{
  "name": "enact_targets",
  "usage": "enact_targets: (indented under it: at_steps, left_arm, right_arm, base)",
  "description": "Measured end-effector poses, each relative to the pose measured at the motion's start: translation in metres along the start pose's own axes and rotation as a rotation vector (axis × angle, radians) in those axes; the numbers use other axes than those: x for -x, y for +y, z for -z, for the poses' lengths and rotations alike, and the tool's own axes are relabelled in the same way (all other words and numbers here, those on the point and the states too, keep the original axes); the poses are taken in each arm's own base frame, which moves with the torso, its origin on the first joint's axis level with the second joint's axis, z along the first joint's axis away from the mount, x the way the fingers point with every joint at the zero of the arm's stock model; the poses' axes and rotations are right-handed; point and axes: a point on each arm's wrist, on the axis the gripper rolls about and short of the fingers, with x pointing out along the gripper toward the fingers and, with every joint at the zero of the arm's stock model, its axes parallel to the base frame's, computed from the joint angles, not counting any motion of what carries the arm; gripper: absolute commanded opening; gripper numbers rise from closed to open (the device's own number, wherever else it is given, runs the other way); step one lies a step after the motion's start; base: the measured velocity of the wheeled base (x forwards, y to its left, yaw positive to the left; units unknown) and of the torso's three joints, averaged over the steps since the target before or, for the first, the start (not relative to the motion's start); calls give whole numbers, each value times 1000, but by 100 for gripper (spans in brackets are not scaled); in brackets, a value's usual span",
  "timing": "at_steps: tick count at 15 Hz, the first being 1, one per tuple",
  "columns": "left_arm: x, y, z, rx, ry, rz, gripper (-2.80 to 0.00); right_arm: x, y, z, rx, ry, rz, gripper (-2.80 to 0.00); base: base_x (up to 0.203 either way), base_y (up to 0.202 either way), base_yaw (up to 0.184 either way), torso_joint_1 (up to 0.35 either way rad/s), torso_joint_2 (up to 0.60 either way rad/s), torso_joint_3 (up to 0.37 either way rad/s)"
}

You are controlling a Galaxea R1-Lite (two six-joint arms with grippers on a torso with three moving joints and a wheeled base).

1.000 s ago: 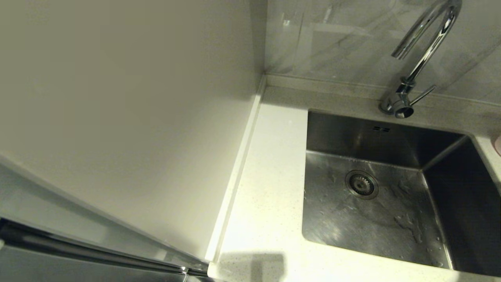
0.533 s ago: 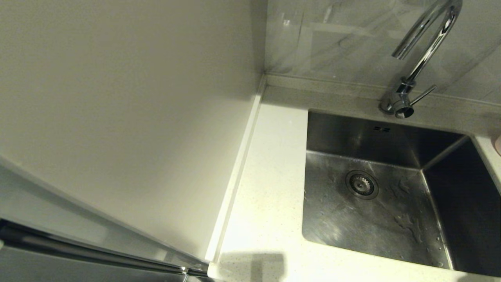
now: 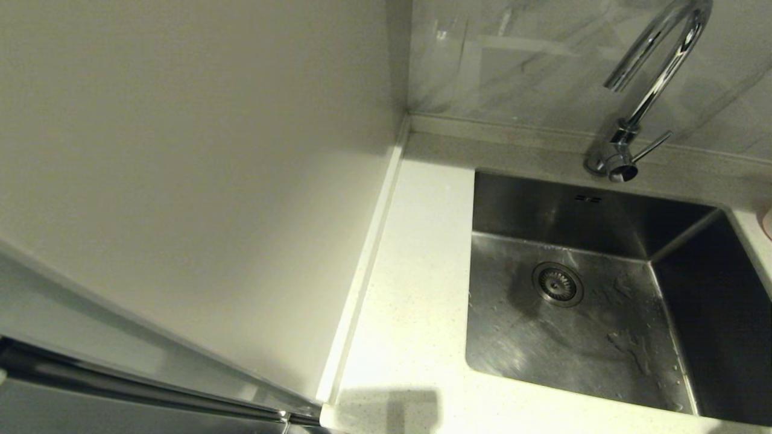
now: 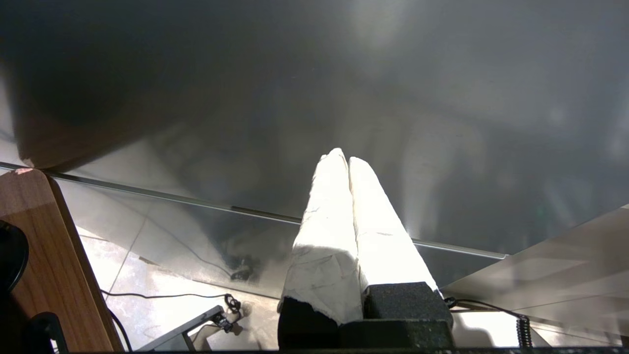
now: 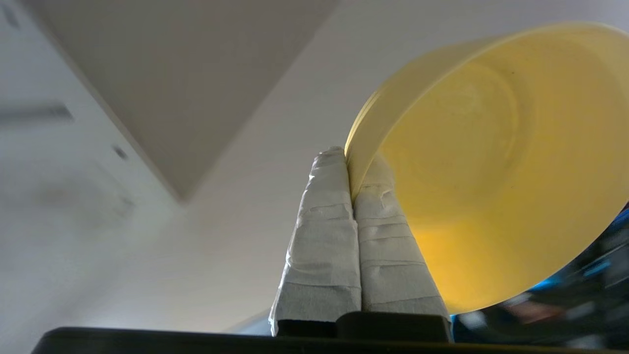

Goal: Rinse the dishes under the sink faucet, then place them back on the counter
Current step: Put a bowl back to the table from the sink

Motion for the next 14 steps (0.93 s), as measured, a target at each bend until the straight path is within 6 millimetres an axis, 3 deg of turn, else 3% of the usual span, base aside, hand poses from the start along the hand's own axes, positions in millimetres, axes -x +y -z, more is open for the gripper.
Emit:
enact_targets:
  at_steps: [3, 5, 10, 12, 14]
  left_arm:
    - [0, 0, 0, 0, 0, 0, -280]
    - [0, 0, 0, 0, 0, 0, -280]
    - [0, 0, 0, 0, 0, 0, -280]
    - [0, 0, 0, 0, 0, 0, -280]
    - [0, 0, 0, 0, 0, 0, -280]
  right_arm:
    - [7, 7, 4, 223, -48, -6, -280]
    - [10, 1, -8, 193, -69, -7, -280]
    - [19, -42, -64, -513, -119, -31, -280]
    - [13, -60, -69, -788, -96, -21, -280]
    - [-2, -63, -59, -928, -24, 30, -280]
  base:
    - [0, 0, 0, 0, 0, 0]
    - [0, 0, 0, 0, 0, 0]
    - [0, 0, 0, 0, 0, 0]
    - [0, 0, 0, 0, 0, 0]
    - [0, 0, 0, 0, 0, 0]
